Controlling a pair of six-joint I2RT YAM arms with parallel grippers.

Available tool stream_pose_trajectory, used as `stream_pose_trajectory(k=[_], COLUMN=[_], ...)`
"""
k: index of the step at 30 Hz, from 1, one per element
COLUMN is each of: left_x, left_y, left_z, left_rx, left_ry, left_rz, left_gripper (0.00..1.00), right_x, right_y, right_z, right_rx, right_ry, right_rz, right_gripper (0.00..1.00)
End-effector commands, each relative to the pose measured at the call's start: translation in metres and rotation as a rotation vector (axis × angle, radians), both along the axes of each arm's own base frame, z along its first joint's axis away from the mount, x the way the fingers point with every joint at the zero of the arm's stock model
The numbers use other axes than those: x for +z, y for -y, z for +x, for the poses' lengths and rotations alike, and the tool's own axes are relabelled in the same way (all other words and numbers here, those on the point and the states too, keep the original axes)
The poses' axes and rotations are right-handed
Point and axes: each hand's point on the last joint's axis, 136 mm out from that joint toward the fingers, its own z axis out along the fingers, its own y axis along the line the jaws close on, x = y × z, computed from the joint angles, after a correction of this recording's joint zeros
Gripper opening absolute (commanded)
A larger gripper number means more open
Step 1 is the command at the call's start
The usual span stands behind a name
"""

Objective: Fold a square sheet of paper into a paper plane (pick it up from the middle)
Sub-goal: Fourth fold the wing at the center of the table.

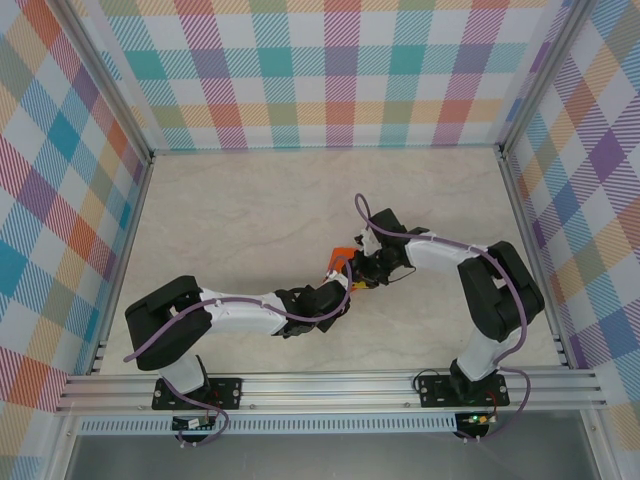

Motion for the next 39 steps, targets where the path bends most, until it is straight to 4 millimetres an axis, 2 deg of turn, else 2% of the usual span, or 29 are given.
stream_pose_trajectory(k=[1,4,8,12,17,24,39], left_x=[0.008,0.008,0.007,0.009,0.009,0.008,0.003], left_y=[0.003,0.005,0.005,0.005,0.003,-0.004,-0.007], left_z=[-0.003,-0.008,-0.012,-0.012,-0.013,-0.010,-0.003], left_rx=[-0.022,-0.046,-0.053,-0.050,-0.038,0.007,0.060], left_ry=[-0.013,-0.062,-0.117,-0.172,-0.253,-0.354,-0.484], left_rz=[-0.064,-0.113,-0.190,-0.281,-0.399,-0.543,-0.656], left_gripper=[0.00,0.00,0.00,0.00,0.00,0.00,0.00], right_x=[0.021,0.035,0.053,0.063,0.066,0.054,0.031], right_y=[0.003,0.008,0.017,0.023,0.018,0.007,-0.027], right_z=[0.003,0.004,0.004,0.001,-0.009,-0.019,-0.008], right_rx=[0.006,-0.003,-0.024,-0.034,0.000,0.050,0.106], right_ry=[0.070,0.119,0.187,0.227,0.235,0.189,0.099], right_rz=[-0.012,-0.018,-0.023,-0.008,0.054,0.132,0.197], right_gripper=[0.44,0.56,0.68,0.70,0.64,0.42,0.23])
